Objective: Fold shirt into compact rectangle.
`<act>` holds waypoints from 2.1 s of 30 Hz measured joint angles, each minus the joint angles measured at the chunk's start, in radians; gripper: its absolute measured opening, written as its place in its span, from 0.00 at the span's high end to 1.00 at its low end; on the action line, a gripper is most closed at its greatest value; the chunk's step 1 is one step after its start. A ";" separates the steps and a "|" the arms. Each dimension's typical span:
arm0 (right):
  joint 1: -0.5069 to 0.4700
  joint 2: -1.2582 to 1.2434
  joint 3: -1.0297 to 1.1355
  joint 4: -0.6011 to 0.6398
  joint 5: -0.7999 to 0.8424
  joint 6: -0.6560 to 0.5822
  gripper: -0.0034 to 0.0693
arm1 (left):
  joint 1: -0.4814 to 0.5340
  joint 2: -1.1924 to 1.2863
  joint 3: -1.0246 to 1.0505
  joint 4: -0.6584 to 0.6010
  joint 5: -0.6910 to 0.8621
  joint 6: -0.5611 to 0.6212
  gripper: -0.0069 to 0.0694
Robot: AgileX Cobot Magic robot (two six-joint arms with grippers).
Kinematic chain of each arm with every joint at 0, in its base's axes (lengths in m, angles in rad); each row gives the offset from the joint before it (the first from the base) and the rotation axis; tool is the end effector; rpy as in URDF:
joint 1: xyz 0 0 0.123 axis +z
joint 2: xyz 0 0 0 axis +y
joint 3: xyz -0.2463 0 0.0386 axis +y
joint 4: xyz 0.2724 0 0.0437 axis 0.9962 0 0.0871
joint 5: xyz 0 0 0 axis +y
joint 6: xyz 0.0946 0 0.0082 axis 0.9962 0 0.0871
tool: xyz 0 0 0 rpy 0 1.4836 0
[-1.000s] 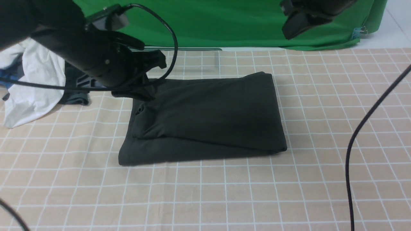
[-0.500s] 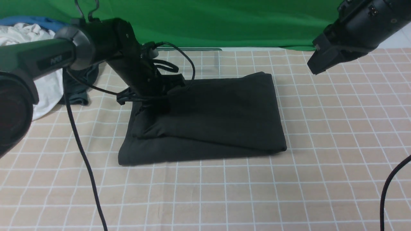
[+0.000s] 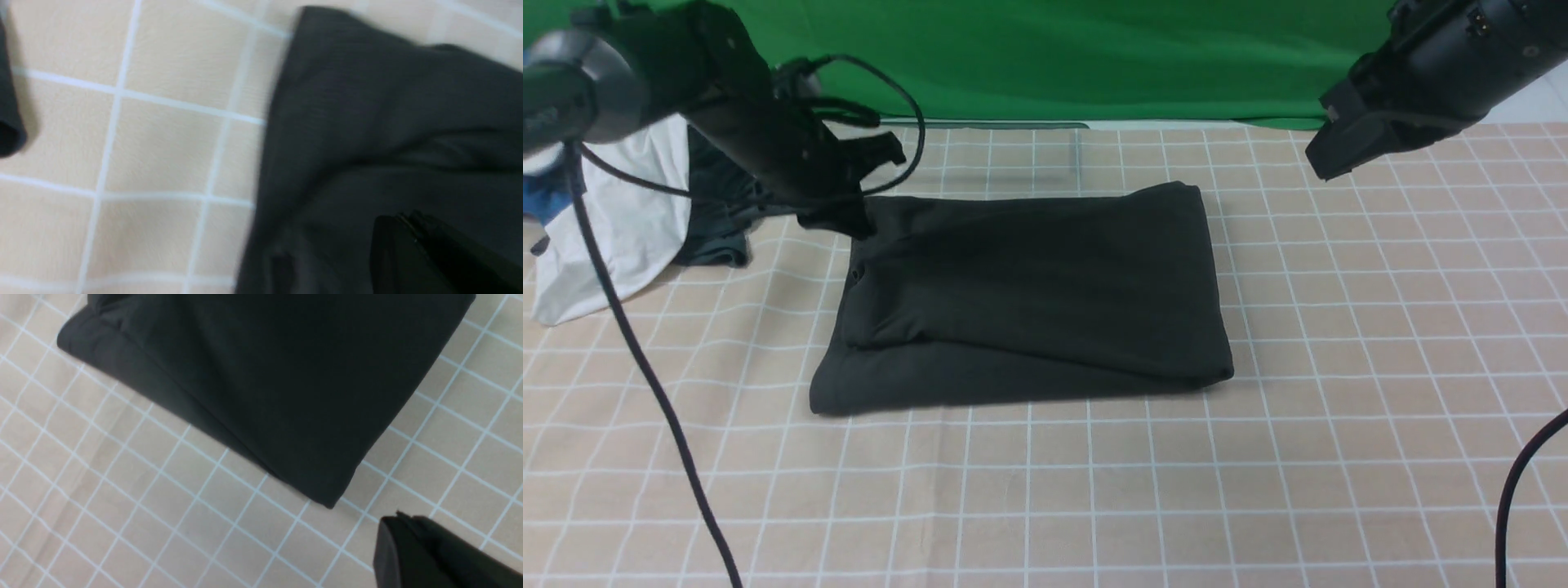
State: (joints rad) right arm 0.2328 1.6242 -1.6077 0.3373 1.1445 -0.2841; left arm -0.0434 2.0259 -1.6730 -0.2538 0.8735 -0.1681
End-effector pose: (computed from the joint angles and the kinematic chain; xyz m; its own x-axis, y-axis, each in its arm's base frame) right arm 0.3531 0.1131 0.3274 -0.7855 -0.3231 -0.5279 -0.4798 0.8566 0.1898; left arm 0.4527 -0.0380 0.1901 -0.8922 -0.2825 -0.3523 -0.1756 0.9358 -0.3055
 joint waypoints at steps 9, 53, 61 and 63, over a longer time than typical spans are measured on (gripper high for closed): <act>0.000 0.163 0.000 -0.017 -0.030 0.062 0.62 | -0.006 -0.280 0.211 0.017 0.018 0.016 0.89; 0.053 0.464 0.001 -0.012 -0.108 0.109 0.14 | -0.003 -0.181 0.572 -0.050 -0.132 0.162 0.87; 0.053 0.520 0.001 0.020 -0.119 0.110 0.30 | -0.004 -0.221 0.560 -0.050 -0.116 0.168 0.87; 0.053 0.531 0.001 0.043 -0.127 0.096 0.57 | -0.004 -0.232 0.559 -0.051 -0.111 0.168 0.87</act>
State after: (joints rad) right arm 0.2862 2.1551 -1.6065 0.3807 1.0178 -0.1885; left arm -0.0475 1.7940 -1.1136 -0.3046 0.7626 0.0000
